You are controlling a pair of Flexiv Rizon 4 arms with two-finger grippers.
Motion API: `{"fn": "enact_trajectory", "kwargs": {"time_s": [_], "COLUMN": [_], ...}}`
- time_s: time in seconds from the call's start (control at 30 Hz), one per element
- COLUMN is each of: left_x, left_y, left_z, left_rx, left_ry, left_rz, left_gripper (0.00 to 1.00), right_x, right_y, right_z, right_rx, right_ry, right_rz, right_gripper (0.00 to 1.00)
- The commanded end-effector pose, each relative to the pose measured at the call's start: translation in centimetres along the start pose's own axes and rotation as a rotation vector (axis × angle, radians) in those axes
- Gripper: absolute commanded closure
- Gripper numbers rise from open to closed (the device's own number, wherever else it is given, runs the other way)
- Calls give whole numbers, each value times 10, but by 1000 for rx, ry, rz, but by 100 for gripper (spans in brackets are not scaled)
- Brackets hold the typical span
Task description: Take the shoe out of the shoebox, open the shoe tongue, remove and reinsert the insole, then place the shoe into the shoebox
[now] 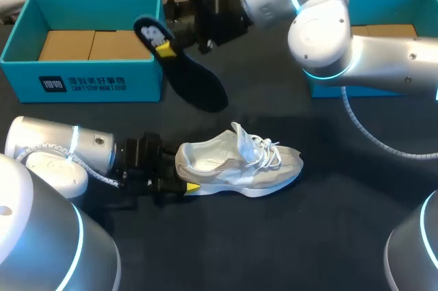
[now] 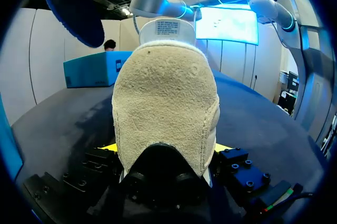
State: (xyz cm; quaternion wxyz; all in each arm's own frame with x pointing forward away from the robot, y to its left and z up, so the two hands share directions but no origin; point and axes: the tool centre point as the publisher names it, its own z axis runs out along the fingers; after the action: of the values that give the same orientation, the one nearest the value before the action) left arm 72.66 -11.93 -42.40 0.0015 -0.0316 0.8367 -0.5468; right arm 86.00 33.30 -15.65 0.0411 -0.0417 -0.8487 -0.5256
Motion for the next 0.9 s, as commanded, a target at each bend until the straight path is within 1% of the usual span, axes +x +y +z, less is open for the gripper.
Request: {"fn": "enact_trajectory", "kwargs": {"time_s": [0.03, 0.07, 0.1, 0.13, 0.17, 0.23, 0.3, 0.33, 0.4, 0.43, 0.5, 0.57, 0.67, 0.77, 0.87, 0.9], "left_x": [0, 0, 0, 0, 0, 0, 0, 0, 0, 0, 0, 0, 0, 0, 0, 0], "left_y": [2, 2, 2, 2, 2, 2, 2, 2, 2, 2, 2, 2, 2, 2, 2, 2], "left_z": [1, 1, 1, 1, 1, 1, 1, 1, 1, 1, 1, 1, 1, 1, 1, 1], "left_rx": [-4, -4, -4, -4, -4, -4, -4, -4, -4, -4, -4, -4, -4, -4, -4, -4], "left_ry": [0, 0, 0, 0, 0, 0, 0, 0, 0, 0, 0, 0, 0, 0, 0, 0], "left_rz": [0, 0, 0, 0, 0, 0, 0, 0, 0, 0, 0, 0, 0, 0, 0, 0], "left_gripper": [100, 100, 100, 100, 100, 100, 100, 100, 100, 100, 100, 100, 100, 100, 100, 100], "right_x": [-3, -4, -5, -7, -8, -9, -9, -9, -8, -6, -4, -1, 9, 19, 31, 36], "right_y": [7, 9, 13, 17, 18, 28, 33, 36, 40, 47, 53, 56, 67, 76, 82, 85], "right_z": [-30, -34, -40, -48, -50, -66, -76, -82, -87, -97, -104, -110, -124, -134, -145, -150], "right_rx": [-7, -7, -35, -30, -31, -62, -81, -88, -90, -110, -143, -150, -191, -230, -242, -239], "right_ry": [34, 41, 54, 74, 76, 91, 113, 135, 137, 144, 155, 170, 205, 211, 207, 189], "right_rz": [8, 14, 18, 38, 40, 69, 104, 126, 130, 141, 152, 163, 188, 191, 197, 183], "right_gripper": [100, 100, 100, 100, 100, 100, 100, 100, 100, 100, 100, 100, 100, 100, 100, 100]}}
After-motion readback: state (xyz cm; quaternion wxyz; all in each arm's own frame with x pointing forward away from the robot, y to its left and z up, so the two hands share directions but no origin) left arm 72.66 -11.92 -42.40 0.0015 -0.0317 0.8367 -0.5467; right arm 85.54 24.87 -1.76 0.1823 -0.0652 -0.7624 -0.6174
